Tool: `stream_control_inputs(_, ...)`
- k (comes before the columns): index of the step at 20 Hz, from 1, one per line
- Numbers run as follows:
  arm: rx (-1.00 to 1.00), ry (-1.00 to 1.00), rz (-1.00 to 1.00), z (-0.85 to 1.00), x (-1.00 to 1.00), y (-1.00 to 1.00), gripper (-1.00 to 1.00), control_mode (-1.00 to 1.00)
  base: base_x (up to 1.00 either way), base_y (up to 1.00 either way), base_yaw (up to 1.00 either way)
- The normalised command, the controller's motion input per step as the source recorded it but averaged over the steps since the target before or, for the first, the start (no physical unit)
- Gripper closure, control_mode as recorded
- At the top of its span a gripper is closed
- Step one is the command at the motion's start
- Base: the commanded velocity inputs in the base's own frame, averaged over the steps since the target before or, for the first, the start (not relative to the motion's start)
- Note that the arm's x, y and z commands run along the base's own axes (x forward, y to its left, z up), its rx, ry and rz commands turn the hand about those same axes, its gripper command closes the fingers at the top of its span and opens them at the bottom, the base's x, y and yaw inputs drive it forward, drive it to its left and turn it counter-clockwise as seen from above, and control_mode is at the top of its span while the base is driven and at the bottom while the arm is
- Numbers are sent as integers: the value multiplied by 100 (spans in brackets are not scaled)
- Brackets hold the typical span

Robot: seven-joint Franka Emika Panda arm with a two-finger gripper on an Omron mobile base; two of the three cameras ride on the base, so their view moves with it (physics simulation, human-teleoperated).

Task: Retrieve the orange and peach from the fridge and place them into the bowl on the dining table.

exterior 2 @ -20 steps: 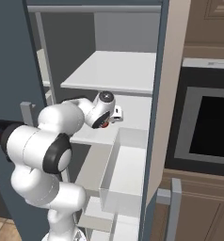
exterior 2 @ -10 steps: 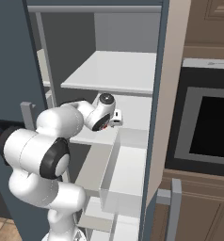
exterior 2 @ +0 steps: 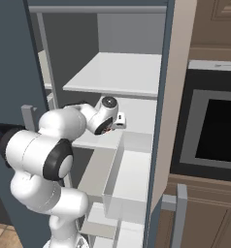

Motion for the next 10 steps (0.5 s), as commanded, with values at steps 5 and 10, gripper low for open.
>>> stream_control_inputs(5,0,0,0,-5,3,0,100,-100,0,0,0)
stream_control_inputs(10,0,-11,0,21,-57,-2,100,-100,0,0,0)
